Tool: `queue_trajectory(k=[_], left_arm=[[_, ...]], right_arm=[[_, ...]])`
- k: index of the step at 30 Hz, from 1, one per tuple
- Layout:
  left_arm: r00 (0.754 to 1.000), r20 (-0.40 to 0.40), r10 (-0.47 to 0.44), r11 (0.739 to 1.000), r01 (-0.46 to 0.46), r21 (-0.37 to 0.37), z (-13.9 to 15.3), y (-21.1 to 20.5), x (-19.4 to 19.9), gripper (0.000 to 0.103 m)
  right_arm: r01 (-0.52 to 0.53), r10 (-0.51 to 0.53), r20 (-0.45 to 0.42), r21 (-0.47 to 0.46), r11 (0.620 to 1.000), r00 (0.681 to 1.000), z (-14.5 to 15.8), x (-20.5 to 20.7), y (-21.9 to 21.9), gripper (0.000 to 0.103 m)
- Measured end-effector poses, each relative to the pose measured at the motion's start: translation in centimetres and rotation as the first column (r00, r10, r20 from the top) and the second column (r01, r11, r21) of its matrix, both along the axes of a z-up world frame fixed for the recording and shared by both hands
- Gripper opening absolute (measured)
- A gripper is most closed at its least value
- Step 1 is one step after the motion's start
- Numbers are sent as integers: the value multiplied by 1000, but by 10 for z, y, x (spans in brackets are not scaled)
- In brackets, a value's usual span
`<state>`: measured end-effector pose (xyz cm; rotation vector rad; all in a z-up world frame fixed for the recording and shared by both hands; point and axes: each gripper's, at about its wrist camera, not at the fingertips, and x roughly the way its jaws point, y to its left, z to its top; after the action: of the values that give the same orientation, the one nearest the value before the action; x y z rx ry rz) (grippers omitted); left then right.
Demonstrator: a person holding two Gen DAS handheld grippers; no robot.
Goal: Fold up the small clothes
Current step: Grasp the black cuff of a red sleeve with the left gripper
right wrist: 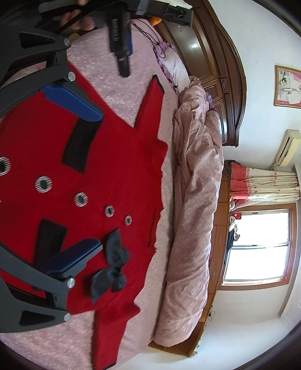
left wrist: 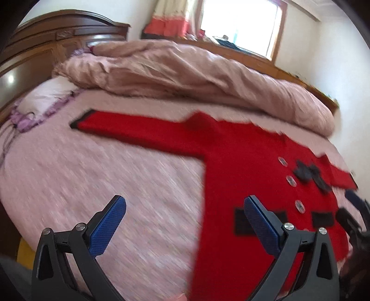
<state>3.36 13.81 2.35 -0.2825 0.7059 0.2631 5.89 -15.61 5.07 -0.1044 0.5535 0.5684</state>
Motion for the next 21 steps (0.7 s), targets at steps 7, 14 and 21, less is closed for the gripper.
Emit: queue_trajectory(k=[7,14,21], left_arm=[[989,1,147,989,-146,-37,1,110,39,99],[937,-108,331,914,-347,-212,-49,234,83,98],[880,-132,455,755,-460,-468,-92,305,98,97]], right_arm=[[61,-60,-19,39,997,998,7,52,36,103],[135,-115,-116,184,974,987,8,104,55,103],[109,-108,-18,30,994,994,-11,86,59,103]])
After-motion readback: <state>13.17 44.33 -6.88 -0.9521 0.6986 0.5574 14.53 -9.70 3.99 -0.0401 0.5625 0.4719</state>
